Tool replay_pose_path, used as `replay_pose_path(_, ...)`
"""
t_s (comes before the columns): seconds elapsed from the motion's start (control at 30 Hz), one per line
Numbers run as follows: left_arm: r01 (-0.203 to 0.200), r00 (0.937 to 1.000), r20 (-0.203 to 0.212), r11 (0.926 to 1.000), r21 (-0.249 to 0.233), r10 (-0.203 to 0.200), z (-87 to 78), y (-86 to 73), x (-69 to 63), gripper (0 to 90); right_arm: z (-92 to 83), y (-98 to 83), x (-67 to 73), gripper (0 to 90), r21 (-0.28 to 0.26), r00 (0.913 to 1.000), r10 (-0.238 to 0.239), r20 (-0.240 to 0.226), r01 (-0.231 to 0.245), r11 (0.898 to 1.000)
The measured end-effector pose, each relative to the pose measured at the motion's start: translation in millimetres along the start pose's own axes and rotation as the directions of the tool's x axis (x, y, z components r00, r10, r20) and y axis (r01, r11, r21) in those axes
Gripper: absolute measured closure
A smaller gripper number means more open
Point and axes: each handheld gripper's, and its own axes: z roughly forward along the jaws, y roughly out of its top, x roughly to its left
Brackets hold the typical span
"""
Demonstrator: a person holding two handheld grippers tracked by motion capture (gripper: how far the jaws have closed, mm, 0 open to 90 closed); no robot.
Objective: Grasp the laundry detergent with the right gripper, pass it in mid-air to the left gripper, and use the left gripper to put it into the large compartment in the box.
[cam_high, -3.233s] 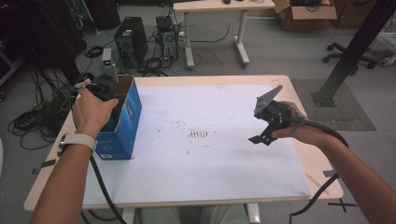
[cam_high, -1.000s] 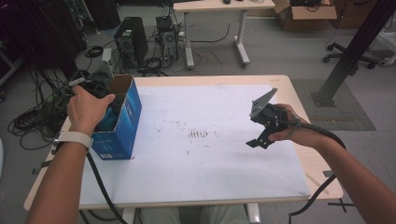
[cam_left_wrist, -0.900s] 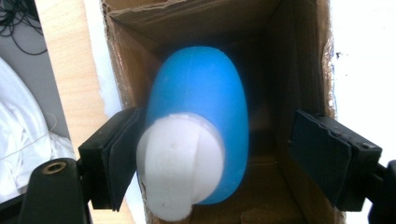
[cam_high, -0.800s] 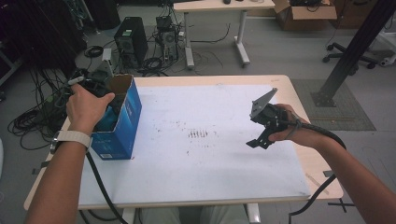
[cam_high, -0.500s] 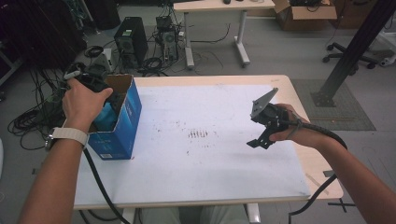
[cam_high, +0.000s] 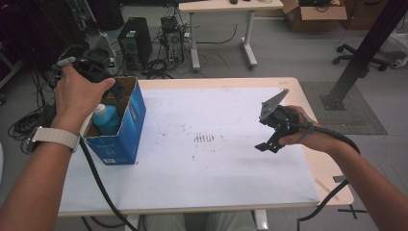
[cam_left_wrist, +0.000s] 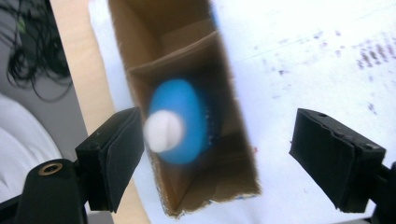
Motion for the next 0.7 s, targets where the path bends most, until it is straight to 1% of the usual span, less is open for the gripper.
replay_pose_path(0.13, -0.047, 0.9984, 0.030, 0.9981, -0.039, 0.048, -12.6, 0.5, -13.0, 15.9, -1.1, -0.6, 1.9, 7.7, -0.003, 1.0000, 0.001, -0.001, -0.001, 1.000)
replay_pose_path(0.2, -0.079, 0.9959, 0.040, 0.9959, -0.045, 0.081, -16.8, 0.2, -20.6, 14.9, -2.1, -1.2, 2.6, 7.7, -0.003, 1.0000, -0.001, 0.001, 0.001, 1.000)
replay_pose_path(0.23, -0.102, 0.9936, 0.044, 0.9936, -0.048, 0.104, -19.4, -0.3, -25.9, 14.9, -2.5, -1.5, 2.7, 7.7, -0.003, 1.0000, 0.000, 0.002, 0.000, 1.000)
replay_pose_path(0.27, -0.114, 0.9921, 0.047, 0.9921, -0.053, 0.116, -20.8, -0.7, -29.3, 14.6, -3.4, -2.0, 2.6, 7.7, -0.002, 1.0000, 0.000, 0.004, 0.000, 1.000)
replay_pose_path(0.37, -0.165, 0.9842, 0.055, 0.9840, -0.068, 0.169, -26.4, -2.1, -41.7, 14.9, -5.0, -2.6, 2.8, 7.8, -0.002, 1.0000, 0.002, 0.007, -0.002, 1.000)
replay_pose_path(0.4, -0.176, 0.9820, 0.058, 0.9818, -0.072, 0.180, -27.9, -2.8, -45.7, 15.0, -5.4, -2.6, 3.1, 7.8, -0.002, 1.0000, 0.003, 0.008, -0.003, 1.000)
replay_pose_path(0.47, -0.206, 0.9752, 0.066, 0.9755, -0.079, 0.211, -31.2, -4.4, -53.4, 14.8, -6.2, -2.8, 3.9, 7.7, -0.001, 1.0000, 0.002, 0.009, -0.002, 1.000)
replay_pose_path(0.53, -0.239, 0.9668, 0.070, 0.9669, -0.089, 0.246, -33.9, -6.4, -61.4, 14.6, -6.5, -3.2, 4.5, 7.7, -0.004, 1.0000, 0.003, 0.009, -0.003, 1.000)
replay_pose_path(0.63, -0.289, 0.9517, 0.076, 0.9515, -0.105, 0.297, -36.7, -10.2, -74.3, 14.7, -8.1, -3.5, 5.1, 7.8, -0.002, 0.9999, 0.003, 0.013, -0.003, 1.000)
replay_pose_path(0.7, -0.320, 0.9403, 0.084, 0.9409, -0.110, 0.330, -38.1, -12.7, -83.7, 14.6, -9.5, -3.6, 5.4, 7.7, -0.005, 0.9999, 0.005, 0.014, -0.005, 1.000)
